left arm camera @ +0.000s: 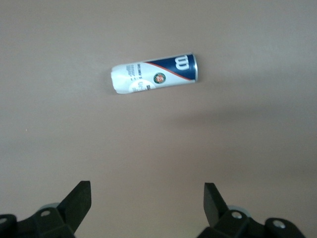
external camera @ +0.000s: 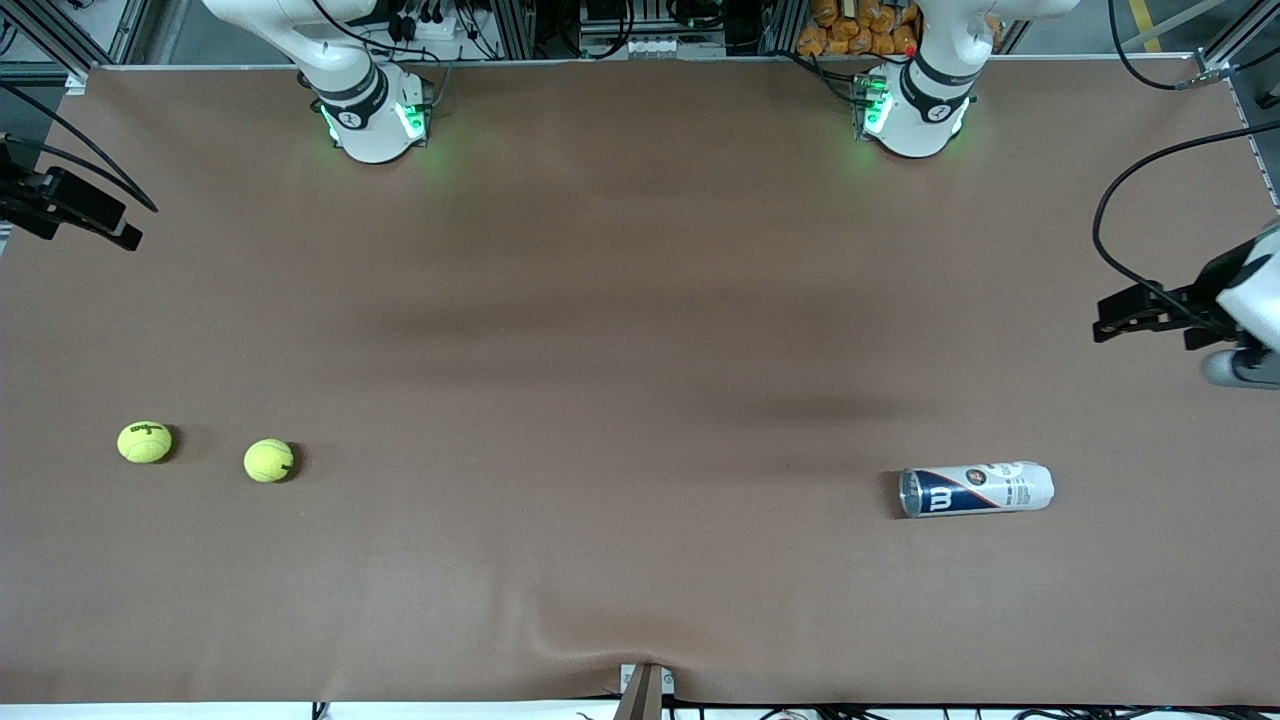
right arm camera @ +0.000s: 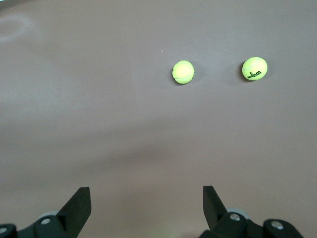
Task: Insert tennis ball vertically with right arm
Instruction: 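Move the left gripper to the can while the right gripper reaches a ball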
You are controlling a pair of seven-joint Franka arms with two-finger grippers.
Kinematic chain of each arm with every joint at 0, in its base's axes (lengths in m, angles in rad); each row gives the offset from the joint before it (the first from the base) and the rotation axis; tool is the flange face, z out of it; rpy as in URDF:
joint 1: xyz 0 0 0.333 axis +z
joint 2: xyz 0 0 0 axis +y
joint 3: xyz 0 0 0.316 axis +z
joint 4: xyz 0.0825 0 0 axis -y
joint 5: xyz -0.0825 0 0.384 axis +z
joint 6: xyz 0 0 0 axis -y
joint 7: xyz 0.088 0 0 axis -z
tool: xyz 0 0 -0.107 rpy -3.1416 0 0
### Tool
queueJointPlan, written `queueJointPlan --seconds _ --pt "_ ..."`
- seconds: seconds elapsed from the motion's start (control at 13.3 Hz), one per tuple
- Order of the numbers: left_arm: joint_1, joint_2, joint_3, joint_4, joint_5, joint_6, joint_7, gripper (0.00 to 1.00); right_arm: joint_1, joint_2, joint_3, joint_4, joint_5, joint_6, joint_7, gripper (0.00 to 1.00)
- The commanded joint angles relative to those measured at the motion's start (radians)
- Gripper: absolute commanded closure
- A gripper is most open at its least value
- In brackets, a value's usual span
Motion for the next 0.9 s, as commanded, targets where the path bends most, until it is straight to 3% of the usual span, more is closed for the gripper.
queueJointPlan --seconds 0.0,0.3,0.53,0.83 --pt "-0.009 0.010 0.008 -0.024 -0.016 -0.011 0.127 0.00 0.006 -0.011 0.002 -0.008 -0.010 0.016 -0.007 0.00" --pt "0.016 0.111 0.013 -0.021 0.000 -0.005 0.481 0.00 0.011 0.015 0.002 -0.012 -0.004 0.025 -0.021 0.00" --pt "0.010 0.183 0.014 -0.020 0.079 0.087 0.715 0.00 0.002 0.091 0.000 -0.029 -0.015 0.088 -0.221 0.00" --pt "0.000 0.316 0.011 -0.020 0.223 0.287 0.896 0.00 0.016 0.148 0.000 -0.180 -0.140 0.311 -0.257 0.00"
